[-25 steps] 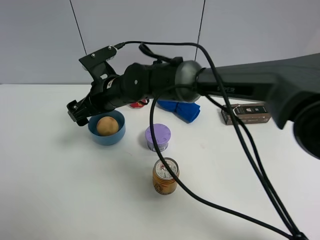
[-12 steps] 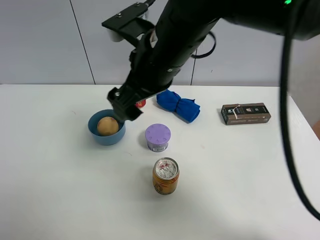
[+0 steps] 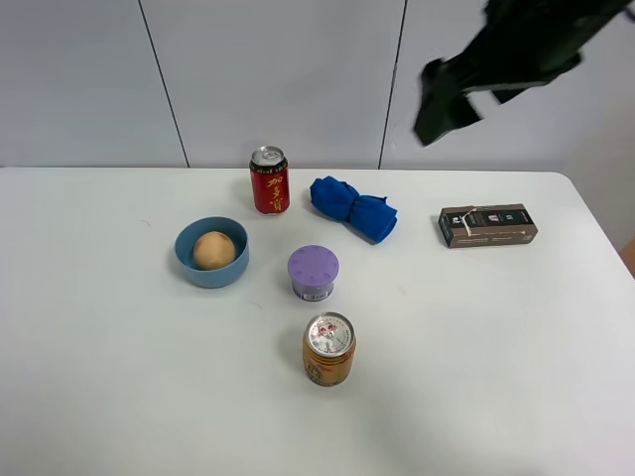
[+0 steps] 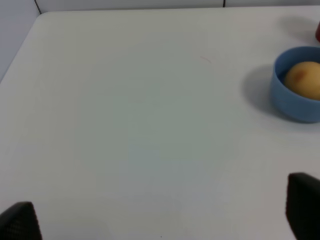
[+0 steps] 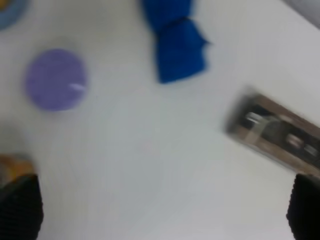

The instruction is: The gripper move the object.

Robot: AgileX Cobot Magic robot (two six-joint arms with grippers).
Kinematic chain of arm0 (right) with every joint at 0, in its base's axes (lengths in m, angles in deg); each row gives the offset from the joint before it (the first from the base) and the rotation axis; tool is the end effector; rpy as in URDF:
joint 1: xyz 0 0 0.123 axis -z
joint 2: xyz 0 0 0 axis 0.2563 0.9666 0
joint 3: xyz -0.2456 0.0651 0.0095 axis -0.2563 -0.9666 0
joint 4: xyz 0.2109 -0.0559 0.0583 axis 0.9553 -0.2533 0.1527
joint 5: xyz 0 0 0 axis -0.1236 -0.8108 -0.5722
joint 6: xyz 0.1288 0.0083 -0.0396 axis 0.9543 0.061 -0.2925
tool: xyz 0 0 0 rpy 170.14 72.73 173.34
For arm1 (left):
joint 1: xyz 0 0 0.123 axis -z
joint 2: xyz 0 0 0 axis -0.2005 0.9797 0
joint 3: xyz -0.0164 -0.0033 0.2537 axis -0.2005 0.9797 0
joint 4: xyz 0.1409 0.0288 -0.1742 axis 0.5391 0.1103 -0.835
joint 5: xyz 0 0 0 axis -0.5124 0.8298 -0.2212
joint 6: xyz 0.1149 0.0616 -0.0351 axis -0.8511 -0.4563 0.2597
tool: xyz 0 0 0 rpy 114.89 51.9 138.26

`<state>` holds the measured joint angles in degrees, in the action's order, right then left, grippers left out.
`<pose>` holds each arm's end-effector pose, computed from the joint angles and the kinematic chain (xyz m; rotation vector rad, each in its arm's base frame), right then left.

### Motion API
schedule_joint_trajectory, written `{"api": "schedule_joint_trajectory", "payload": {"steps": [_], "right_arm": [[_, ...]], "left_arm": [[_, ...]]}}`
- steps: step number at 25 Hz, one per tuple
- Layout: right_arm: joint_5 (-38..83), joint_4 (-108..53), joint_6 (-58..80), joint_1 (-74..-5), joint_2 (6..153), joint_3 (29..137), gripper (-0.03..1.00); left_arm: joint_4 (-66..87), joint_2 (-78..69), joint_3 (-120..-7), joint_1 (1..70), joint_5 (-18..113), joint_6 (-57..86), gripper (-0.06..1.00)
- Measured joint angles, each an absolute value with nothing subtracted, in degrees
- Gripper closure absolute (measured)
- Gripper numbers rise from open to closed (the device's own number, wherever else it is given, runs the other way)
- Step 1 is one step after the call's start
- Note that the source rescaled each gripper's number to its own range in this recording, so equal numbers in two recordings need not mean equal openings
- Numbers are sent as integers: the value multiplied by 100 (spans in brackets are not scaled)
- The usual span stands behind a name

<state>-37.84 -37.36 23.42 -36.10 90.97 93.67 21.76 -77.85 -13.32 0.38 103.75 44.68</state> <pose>0.2816 0.1048 0.3309 -0.7050 2.4838 0.0247 0.0412 0.0041 0.2488 -0.1253 2.0182 0.1276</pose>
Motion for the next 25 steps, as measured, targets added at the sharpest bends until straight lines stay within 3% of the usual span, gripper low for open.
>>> {"api": "schedule_joint_trajectory", "payload": {"steps": [5,9,19,25], "right_arm": [[-3787,-3780,2635,-1673,8585,9236,-3],[-3786,-3792,2635,-777,7657,8522,-3],[-3336,-3607,2635,-562,3617,5217,-3],[-2852,-3470,2635,-697,1780,3977,-3]], "left_arm": [[2176,-7785,-1332,38,10375,4468,-6],[2176,-7785,-1332,38,10375,4468,-6],[2176,-7785,-1332,38,10375,4468,-6],[2176,-7785,-1332,38,10375,4468,-6]]}}
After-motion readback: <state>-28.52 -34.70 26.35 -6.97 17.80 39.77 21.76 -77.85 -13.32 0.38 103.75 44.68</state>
